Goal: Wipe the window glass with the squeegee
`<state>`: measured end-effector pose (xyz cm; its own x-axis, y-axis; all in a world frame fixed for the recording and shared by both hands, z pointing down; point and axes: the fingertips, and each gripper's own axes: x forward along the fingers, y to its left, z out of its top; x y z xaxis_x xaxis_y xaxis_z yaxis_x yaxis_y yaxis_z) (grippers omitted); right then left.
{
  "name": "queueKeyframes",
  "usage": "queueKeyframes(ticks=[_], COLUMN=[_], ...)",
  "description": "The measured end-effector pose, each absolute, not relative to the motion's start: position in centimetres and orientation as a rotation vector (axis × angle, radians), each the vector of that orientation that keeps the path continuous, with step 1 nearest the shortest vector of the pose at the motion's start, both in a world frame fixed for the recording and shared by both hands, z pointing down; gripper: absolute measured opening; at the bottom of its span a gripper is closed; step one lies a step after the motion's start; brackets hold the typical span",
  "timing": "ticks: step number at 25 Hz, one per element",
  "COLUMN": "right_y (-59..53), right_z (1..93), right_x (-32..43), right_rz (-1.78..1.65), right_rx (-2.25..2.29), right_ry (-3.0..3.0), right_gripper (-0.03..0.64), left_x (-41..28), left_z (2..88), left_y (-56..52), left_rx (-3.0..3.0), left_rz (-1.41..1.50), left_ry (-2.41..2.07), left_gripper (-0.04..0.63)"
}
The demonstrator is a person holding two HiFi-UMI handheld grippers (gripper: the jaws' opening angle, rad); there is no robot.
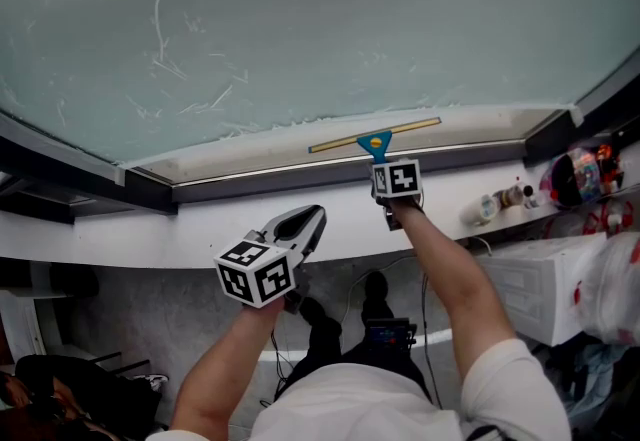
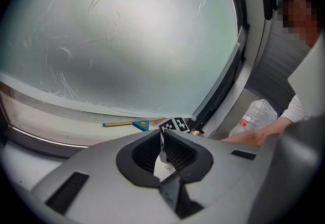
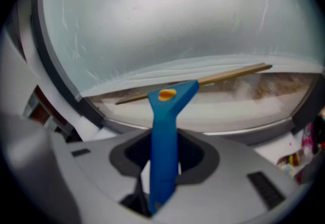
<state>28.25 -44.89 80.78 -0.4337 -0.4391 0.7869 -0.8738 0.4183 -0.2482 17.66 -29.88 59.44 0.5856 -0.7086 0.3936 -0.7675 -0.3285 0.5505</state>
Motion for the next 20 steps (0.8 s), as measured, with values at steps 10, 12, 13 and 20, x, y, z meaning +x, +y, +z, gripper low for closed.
queueKeyframes(ticks=[10,12,13,20], right_y=[-40.5,-39.2,-38.5,-34.3], right_z=[76.7,75.2,74.4,69.4], right_x=[28.4,27.9,27.5,25.5], right_rz=[0.843,0.818,0.813,0.812], right_rx=[1.13,1.125,1.123,1.164], right_ry=[-2.095,-2.127,-2.146,-2.242], right_gripper=[0.138,0.138,0.137,0.137], left_x=[16.2,15.7,15.5,13.8], left_z=[59.2,59.1,59.0,57.0], left_y=[-27.6,-27.2,-27.1,-25.3], left_rx=[2.091,2.089,2.09,2.125], left_rz=[0.067,0.054,0.046,-0.006], left_ry=[-1.157,-1.157,-1.156,-1.141], left_gripper=[0.046,0.046,0.046,0.046])
